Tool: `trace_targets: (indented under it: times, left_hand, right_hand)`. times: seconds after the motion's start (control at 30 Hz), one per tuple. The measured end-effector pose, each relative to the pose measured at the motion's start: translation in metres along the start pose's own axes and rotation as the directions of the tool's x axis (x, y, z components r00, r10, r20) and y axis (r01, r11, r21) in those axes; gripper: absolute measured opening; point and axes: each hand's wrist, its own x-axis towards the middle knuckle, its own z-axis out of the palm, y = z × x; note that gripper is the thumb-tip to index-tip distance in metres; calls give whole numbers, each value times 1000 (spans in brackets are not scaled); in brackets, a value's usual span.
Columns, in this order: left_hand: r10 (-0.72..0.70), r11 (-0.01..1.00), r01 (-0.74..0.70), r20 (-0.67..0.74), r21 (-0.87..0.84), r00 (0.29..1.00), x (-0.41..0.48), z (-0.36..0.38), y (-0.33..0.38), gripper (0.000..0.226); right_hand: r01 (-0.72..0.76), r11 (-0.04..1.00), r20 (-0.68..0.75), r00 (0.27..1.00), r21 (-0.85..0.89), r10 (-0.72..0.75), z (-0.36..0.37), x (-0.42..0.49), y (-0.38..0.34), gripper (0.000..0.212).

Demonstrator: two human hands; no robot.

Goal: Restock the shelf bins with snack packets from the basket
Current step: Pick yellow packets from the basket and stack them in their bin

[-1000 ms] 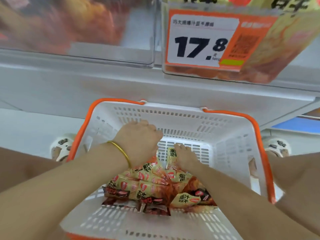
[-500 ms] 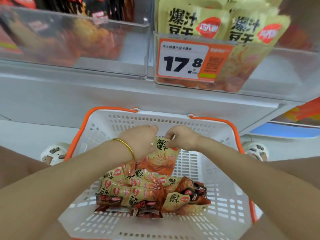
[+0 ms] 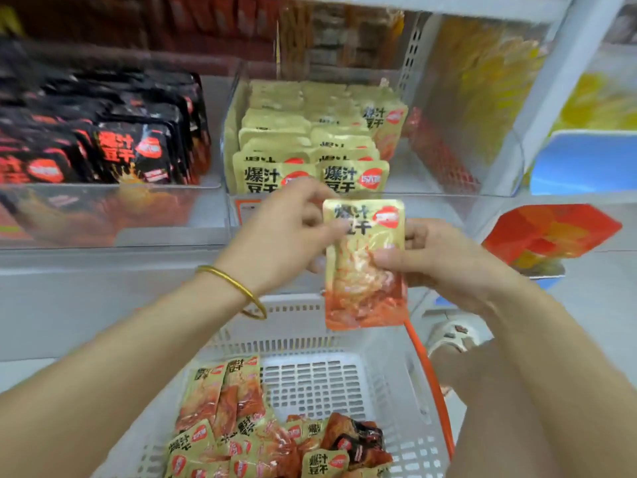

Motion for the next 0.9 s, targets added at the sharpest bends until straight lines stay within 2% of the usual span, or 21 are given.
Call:
trace_targets:
  times: [0.07,0.13,0.17,0.23,0.27,0.33,0.4,0.53,0.6,0.7,0.83,0.9]
  left_hand:
    - [130,991,-128,-107,25,986,20,-6,29,19]
    - [298,929,-249,-154,276,942,45,-13,42,19]
    - [344,857,-264,-112,442,932,58,-15,44,24]
    - [285,681,-233,41,694,958,80,-15,39,44]
    - [218,610,-215,99,762,971,88,-13,35,54]
    - [117,517,-207,171,831,978,97,-8,27,63]
    - [78,482,-206,193,852,978,102,-6,17,68]
    - [116,458,-188,151,869,982,102,-4,12,73]
    - [102,456,-172,141,873,985,99,-2,15,70]
    - [100,461,-177,147,870,984,100,-1,15,53]
    - [113,467,-195,161,862,980,101,-2,13,51]
    - [108,481,-192,160,855,981,101,-2,13,51]
  right_hand:
    - [120,991,-163,981,58,-109,-28,-4,-29,20]
    - [248,969,-398,888,-10,-231,-53,3,-50,11]
    - [283,954,-507,810,-103,-295,-63,12,-58,13]
    - [215,918,-619,684,-334,-386,-81,45,-64,18]
    - [110,893,-625,678,-436,-388,-89,66,-64,24]
    - [-115,827,-605,738,-550,-299,-101,111,-55,33]
    - [-219,794,-587,784,-567,-203,-109,148,-43,42]
    - [-253,812,-601,787,-526,-144,-119,189,-36,46]
    - [-294,770,-605,783,-565,-145,-120,199,-37,41]
    - [-304,697,-575,796,-650,-189,-114,208,-35,42]
    - [-296,685,-551,814,-665,-183,-108,205,-34,42]
    - [-305,690,-547,822,-656,-157,-105,194,-42,29]
